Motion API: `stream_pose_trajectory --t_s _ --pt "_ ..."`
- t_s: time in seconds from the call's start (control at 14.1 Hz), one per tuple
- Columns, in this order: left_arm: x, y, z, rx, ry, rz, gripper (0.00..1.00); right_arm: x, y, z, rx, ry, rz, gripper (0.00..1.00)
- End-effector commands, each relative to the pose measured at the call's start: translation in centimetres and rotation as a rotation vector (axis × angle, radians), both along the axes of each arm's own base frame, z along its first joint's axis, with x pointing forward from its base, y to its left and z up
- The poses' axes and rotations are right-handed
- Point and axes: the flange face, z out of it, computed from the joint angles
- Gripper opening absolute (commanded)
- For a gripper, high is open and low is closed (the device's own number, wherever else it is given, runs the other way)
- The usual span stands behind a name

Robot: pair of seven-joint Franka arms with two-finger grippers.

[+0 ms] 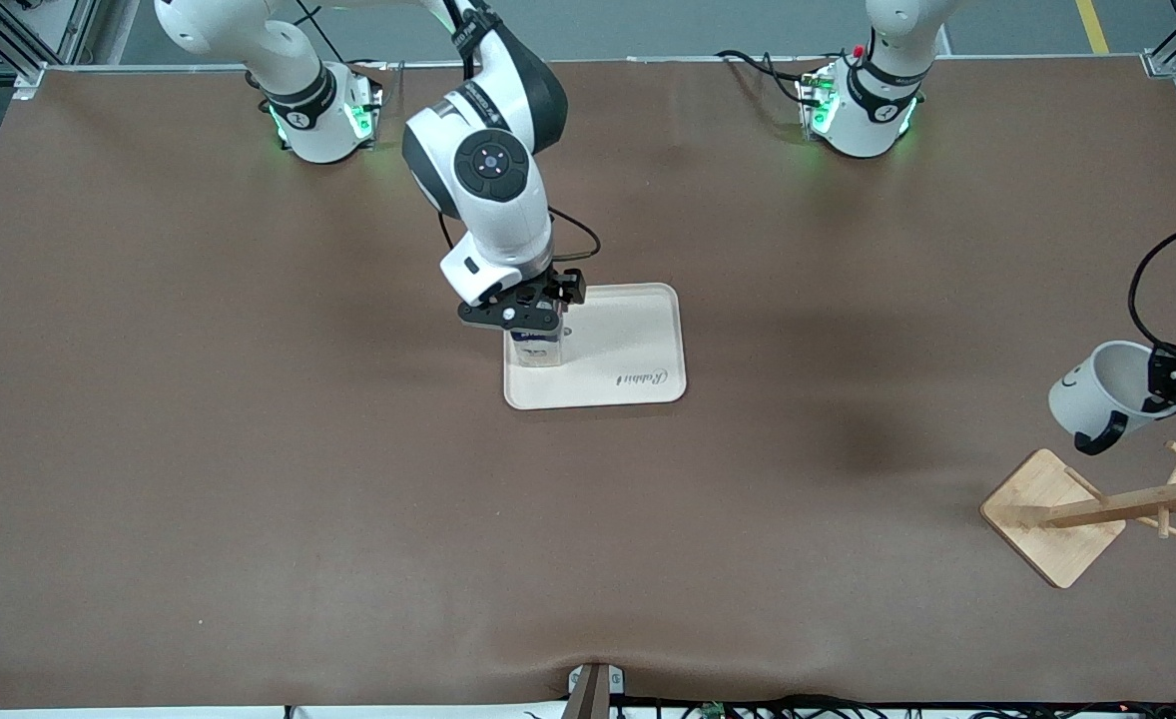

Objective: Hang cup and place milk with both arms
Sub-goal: 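Grasp the milk carton with the right gripper while the left gripper aligns mug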

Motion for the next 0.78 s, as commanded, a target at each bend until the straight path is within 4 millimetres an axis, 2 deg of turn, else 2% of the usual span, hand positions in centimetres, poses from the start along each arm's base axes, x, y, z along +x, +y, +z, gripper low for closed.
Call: stream_pose_trajectory --t_s 0.0,0.07,0.14,0.28,0.49,0.71 --pt "0.5 2.4 -0.7 -0.024 -0.022 -0.032 0.00 -0.7 -0.2 -0.3 -0.002 -0.015 -0.006 0.58" --pt "0.6 2.8 -0.7 -0.023 -0.032 -0.035 0.00 -0.6 -0.4 -0.2 -0.004 -0.011 -0.013 0.11" --pt "0.6 2.9 -0.5 -0.023 -0.041 -0.034 0.00 -0.5 -0.6 0.4 -0.001 -0.013 -0.030 0.00" --pt "0.8 3.4 0.2 -0.024 -0.058 -0.023 0.00 0.2 -1.7 2.3 -0.021 0.014 -0.100 0.00" --pt "0.7 4.8 -0.1 -0.031 -0.057 -0.006 0.00 3.9 -7.2 9.1 -0.067 0.073 -0.189 0.00" --pt "0.4 6.4 -0.6 -0.047 -0.055 0.021 0.00 6.8 -14.4 13.1 -0.078 0.108 -0.254 0.00"
